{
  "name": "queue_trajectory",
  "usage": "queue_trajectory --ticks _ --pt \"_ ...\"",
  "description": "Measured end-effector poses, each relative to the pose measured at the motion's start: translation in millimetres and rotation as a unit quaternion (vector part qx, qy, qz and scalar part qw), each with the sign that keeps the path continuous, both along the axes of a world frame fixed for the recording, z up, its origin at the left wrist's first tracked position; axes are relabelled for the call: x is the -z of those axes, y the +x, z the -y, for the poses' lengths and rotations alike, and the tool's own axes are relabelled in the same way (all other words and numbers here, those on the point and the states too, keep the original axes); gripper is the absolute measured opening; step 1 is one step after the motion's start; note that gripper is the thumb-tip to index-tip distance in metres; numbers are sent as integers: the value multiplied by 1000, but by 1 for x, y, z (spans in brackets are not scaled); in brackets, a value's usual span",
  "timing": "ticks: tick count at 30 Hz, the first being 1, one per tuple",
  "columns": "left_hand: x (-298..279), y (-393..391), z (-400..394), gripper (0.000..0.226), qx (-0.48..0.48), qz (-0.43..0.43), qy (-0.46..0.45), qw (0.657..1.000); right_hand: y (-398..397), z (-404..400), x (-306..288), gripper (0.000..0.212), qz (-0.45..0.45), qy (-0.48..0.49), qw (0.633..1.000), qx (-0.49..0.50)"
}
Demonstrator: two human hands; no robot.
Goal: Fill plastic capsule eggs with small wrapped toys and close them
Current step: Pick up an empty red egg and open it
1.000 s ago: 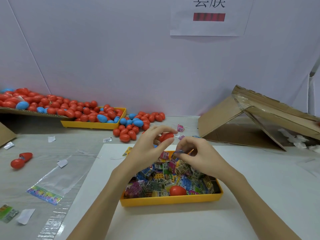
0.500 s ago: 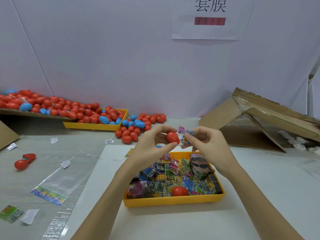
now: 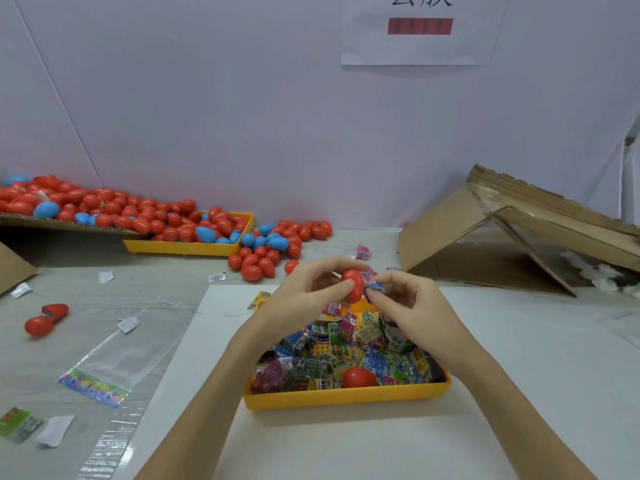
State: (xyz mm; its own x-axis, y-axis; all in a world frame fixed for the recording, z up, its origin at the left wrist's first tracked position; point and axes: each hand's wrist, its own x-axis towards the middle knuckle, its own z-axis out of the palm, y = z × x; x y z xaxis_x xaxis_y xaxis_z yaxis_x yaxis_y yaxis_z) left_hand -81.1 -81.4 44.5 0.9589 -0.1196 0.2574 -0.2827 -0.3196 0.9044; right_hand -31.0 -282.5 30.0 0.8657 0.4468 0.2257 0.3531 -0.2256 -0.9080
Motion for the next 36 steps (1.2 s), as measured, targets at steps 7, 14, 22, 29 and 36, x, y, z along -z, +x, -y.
queue_trajectory --ticks 7,14,22,29,36 --pt "0 0 -2 28 14 0 -12 1000 -2 -2 2 12 -37 12 999 -19" --pt "-1 -1 -3 26 10 4 -17 1000 -4 -2 2 14 -69 55 996 -10" --pt "-1 0 -3 26 11 6 -10 1000 -3 -3 4 20 -72 93 993 -3" --pt "1 1 -2 27 9 -1 -21 1000 -5 -5 4 24 -57 139 988 33" --pt "2 1 -1 27 14 -1 -28 999 -7 -6 4 24 -22 110 993 24"
